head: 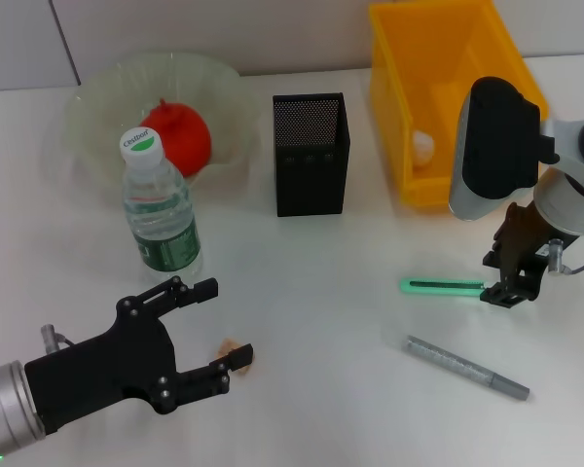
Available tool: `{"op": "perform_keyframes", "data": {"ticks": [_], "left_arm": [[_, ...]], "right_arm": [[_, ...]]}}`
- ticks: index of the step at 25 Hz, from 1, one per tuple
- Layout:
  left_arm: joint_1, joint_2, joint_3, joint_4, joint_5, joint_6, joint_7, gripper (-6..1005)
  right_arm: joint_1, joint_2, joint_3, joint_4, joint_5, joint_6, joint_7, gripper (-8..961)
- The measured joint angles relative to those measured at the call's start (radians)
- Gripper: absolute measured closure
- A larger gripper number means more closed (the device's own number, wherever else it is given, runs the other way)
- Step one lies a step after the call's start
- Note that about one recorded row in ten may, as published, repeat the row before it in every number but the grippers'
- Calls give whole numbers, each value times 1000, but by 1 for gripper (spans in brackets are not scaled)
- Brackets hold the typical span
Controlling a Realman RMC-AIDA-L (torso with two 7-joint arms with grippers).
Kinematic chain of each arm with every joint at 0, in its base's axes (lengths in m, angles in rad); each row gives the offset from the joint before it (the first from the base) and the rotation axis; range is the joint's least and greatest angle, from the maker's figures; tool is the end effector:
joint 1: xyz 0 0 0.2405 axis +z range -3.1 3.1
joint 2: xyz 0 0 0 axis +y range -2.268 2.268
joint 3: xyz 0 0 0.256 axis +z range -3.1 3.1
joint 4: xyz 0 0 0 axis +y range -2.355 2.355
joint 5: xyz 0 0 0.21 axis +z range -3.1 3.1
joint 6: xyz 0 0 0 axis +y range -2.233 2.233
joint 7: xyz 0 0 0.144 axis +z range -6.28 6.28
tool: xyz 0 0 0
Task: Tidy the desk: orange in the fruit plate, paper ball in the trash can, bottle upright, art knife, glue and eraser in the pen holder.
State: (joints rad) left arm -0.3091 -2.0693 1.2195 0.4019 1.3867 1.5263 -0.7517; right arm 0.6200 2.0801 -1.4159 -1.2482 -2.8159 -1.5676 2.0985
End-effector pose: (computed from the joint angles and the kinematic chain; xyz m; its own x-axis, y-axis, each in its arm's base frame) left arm -0.2829 0.2487 -0.0559 0.7776 0.0511 0.6266 0.2602 -0.9335 -0.2469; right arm 0.2189 0.3548 0.0014 0.7581 -0.3006 0.5788 -0.1372 -0.9411 -0.3091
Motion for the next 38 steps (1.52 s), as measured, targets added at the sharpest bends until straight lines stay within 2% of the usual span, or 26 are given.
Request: {"op": "perform_keyframes", "data": {"ticks": [5, 19, 24, 35, 38], "left_arm": [[-1, 0, 0, 0, 0, 0, 0, 187], [1, 0, 0, 0, 0, 0, -9, 187], [0, 0, 0, 0, 0, 1, -9, 187], [1, 0, 0, 0, 0, 5, -9, 187], [1, 0, 0, 0, -1, 5, -9, 187]], "right_arm": [[1, 0, 0, 20, 0, 18, -3, 511], [25, 2, 1, 80, 7, 38, -12, 537], [26, 2, 1, 90, 6, 47, -12, 683], [28, 2, 0, 111, 2, 61, -12, 679], [35, 0, 0, 124, 2, 62, -13, 714]]}}
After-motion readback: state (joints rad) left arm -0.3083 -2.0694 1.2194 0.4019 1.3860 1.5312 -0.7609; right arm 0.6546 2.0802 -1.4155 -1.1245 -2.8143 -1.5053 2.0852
